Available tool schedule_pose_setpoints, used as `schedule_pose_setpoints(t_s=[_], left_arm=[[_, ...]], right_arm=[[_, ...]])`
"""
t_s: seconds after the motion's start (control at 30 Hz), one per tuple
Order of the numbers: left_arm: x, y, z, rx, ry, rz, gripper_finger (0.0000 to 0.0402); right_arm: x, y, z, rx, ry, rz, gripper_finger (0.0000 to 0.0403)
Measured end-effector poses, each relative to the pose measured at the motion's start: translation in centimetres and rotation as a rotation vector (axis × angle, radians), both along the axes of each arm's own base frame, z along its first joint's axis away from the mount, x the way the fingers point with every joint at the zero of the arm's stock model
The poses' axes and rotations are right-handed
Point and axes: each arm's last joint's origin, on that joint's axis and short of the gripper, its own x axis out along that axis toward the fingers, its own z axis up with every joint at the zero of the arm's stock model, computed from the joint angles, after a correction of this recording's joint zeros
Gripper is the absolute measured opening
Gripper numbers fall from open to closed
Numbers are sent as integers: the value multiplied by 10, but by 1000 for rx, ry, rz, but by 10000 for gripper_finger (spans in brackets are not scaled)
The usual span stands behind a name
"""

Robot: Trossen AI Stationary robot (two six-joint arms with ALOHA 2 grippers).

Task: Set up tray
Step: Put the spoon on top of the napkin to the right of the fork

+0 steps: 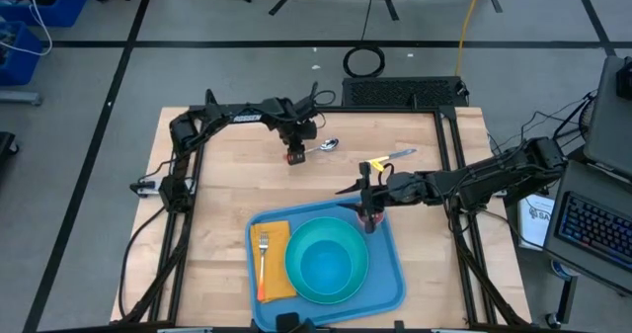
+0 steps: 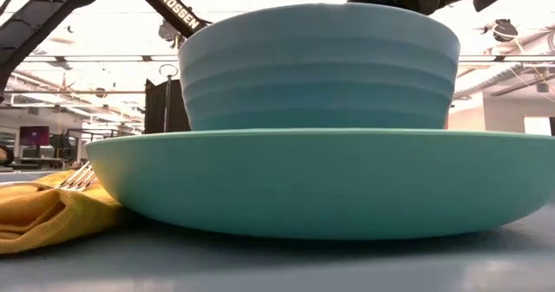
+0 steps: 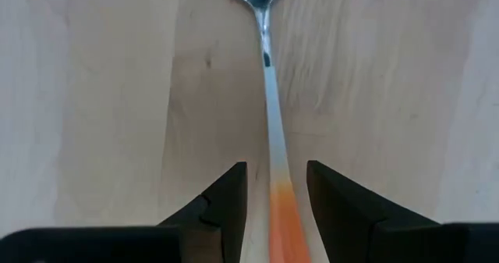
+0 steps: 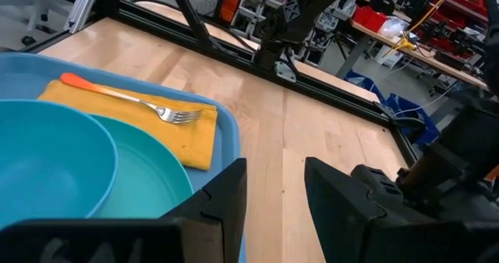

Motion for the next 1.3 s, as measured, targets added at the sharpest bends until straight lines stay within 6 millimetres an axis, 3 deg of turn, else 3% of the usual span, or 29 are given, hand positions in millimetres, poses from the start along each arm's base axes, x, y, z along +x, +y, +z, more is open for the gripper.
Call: schedule_pose_setpoints(t_s=[1.3], left_arm=[[15, 0, -8, 79, -59, -17, 136]], right_arm=[[1, -3, 2, 5, -22, -8, 123]])
